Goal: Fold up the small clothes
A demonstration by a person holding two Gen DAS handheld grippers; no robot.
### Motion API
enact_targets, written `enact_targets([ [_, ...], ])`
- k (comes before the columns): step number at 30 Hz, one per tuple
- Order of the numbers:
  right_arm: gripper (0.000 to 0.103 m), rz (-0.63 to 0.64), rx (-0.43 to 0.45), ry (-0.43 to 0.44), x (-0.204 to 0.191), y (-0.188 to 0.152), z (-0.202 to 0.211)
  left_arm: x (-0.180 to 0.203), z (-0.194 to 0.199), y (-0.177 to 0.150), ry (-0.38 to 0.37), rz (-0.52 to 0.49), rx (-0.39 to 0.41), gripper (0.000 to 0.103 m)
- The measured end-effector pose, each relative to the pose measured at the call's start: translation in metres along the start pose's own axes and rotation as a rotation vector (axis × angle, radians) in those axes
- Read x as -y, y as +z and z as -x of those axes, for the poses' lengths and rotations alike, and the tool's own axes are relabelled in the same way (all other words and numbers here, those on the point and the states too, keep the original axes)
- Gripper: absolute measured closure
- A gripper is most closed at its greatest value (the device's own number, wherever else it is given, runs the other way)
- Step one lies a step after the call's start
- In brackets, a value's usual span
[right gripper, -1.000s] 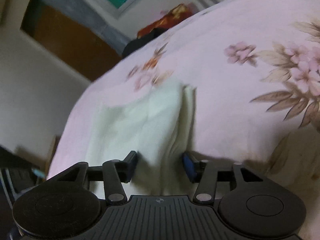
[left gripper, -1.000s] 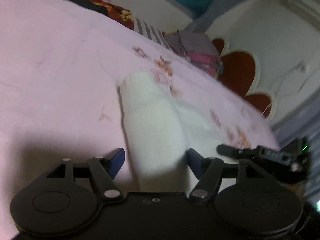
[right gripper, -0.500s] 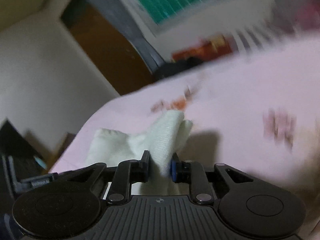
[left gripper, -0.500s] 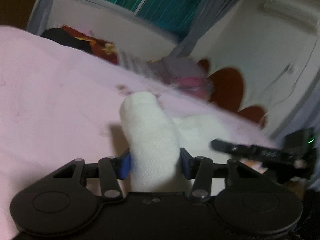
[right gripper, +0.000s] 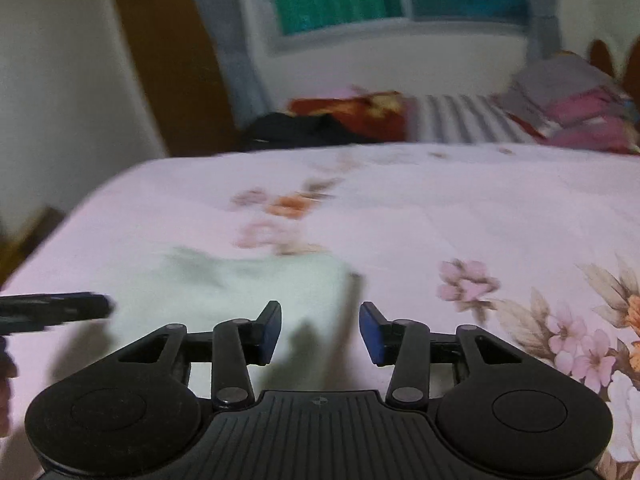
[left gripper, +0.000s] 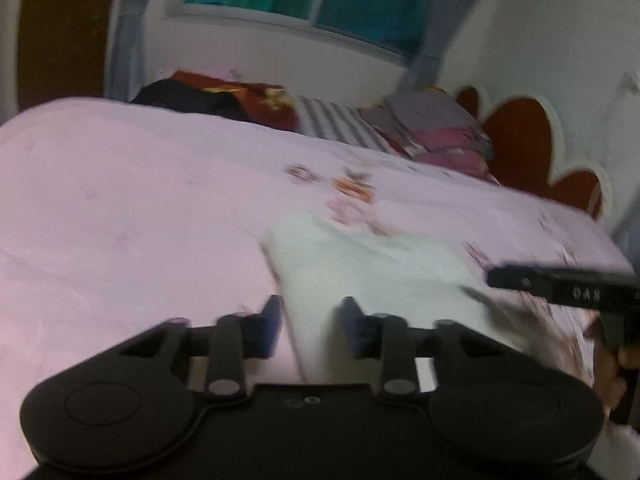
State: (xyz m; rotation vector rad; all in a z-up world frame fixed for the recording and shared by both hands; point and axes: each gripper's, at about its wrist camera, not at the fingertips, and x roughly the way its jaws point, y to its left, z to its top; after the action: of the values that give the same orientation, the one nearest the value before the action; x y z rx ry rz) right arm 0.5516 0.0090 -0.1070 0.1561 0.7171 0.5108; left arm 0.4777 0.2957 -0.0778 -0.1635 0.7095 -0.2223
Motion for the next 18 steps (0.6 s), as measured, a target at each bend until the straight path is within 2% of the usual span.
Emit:
enact_targets([
  [2, 0.065, 0.084, -0.006, 0.051, -0.022, -0.005, 0.012, 0.015, 0.004, -0.011, -0.005, -0.031, -0.012, 0.074],
  [4, 0.068, 0.174, -0.046, 0.083, -0.042, -0.015, 0.012, 0.023, -0.003, -0.022, -0.012, -0.039, -0.060, 0.074],
  [5, 0.069, 0.212, -0.073, 0.063, -0.048, -0.021, 0.006, 0.025, -0.007, -0.026, -0.004, -0.046, -0.067, 0.074],
  [7, 0.073, 0.274, -0.145, -0.051, -0.049, -0.035, -0.010, 0.028, -0.009, -0.027, 0.003, -0.043, -0.064, 0.074],
  [10, 0.073, 0.189, -0.140, -0.049, -0.038, -0.035, -0.012, 0.030, 0.006, -0.024, 0.004, -0.045, -0.053, 0.077],
  [12, 0.074, 0.186, -0.134, -0.075, -0.045, -0.031, -0.003, 0.034, 0.019, -0.032, 0.001, -0.056, -0.036, 0.076],
  [13, 0.076, 0.191, -0.117, -0.072, -0.049, -0.031, 0.006, 0.038, 0.026, -0.039, 0.024, -0.067, -0.034, 0.077],
  [15, 0.077, 0.197, -0.097, -0.042, -0.057, -0.036, 0.030, 0.045, 0.034, -0.052, 0.046, -0.079, -0.042, 0.077],
  [18, 0.077, 0.230, -0.116, -0.015, -0.071, -0.055, 0.052, 0.054, 0.042, -0.073, 0.073, -0.084, -0.046, 0.077],
])
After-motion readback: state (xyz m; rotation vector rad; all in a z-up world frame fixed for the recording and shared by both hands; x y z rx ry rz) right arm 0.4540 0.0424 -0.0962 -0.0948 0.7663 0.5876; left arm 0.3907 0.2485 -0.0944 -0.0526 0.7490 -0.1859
